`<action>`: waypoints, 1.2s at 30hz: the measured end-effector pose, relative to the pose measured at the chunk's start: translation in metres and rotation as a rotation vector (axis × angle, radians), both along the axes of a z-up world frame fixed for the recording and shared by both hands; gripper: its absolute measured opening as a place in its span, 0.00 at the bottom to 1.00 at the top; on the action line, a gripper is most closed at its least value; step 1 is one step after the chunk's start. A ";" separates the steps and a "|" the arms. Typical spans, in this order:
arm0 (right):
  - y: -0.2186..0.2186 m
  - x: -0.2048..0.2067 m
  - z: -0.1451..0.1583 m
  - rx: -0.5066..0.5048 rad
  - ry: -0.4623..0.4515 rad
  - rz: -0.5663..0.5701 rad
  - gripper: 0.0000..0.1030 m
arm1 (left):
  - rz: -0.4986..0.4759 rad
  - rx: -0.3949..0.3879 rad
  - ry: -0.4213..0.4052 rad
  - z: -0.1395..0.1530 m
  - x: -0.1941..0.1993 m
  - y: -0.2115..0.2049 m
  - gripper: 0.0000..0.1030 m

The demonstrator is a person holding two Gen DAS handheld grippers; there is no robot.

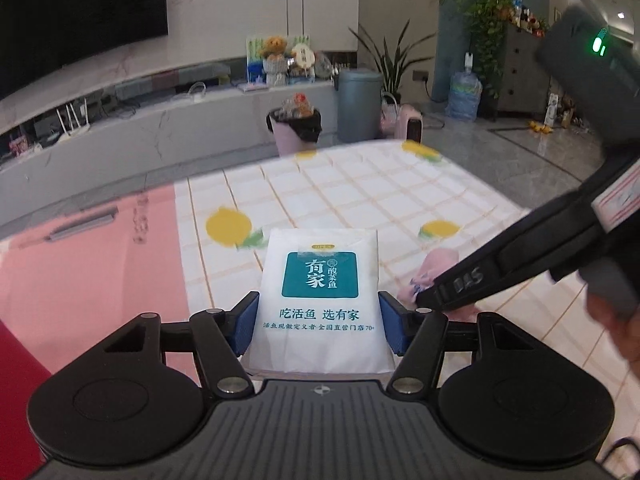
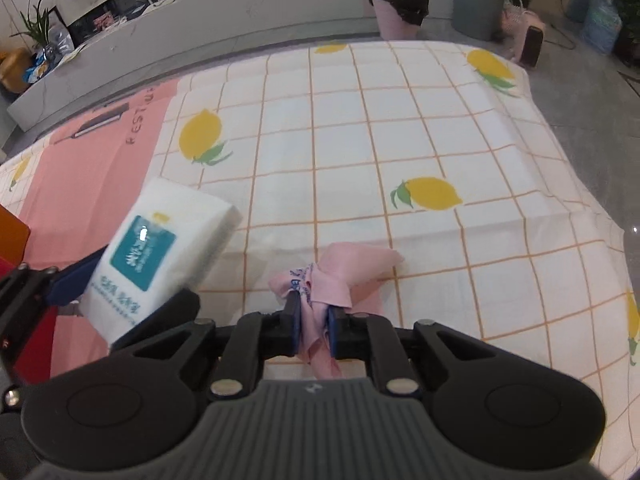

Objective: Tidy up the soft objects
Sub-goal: 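Carry the pink cloth and tissue pack with both tools over the orange box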

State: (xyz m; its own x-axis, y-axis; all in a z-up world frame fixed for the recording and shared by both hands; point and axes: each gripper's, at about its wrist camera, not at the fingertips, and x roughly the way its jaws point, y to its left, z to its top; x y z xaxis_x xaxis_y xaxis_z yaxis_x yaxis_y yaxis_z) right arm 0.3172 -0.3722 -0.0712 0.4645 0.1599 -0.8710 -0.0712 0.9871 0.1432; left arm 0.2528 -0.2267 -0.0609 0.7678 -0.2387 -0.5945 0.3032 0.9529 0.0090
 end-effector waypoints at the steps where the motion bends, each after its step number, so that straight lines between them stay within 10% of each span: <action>1: 0.001 -0.001 0.004 0.014 -0.006 -0.006 0.10 | 0.004 -0.004 -0.008 0.007 -0.002 0.001 0.69; 16: 0.054 -0.003 0.091 0.163 -0.056 -0.090 0.10 | 0.067 -0.110 -0.060 0.093 -0.019 0.057 0.69; 36: 0.318 -0.020 0.202 0.112 -0.202 0.190 0.09 | 0.382 -0.075 -0.147 0.165 -0.031 0.251 0.69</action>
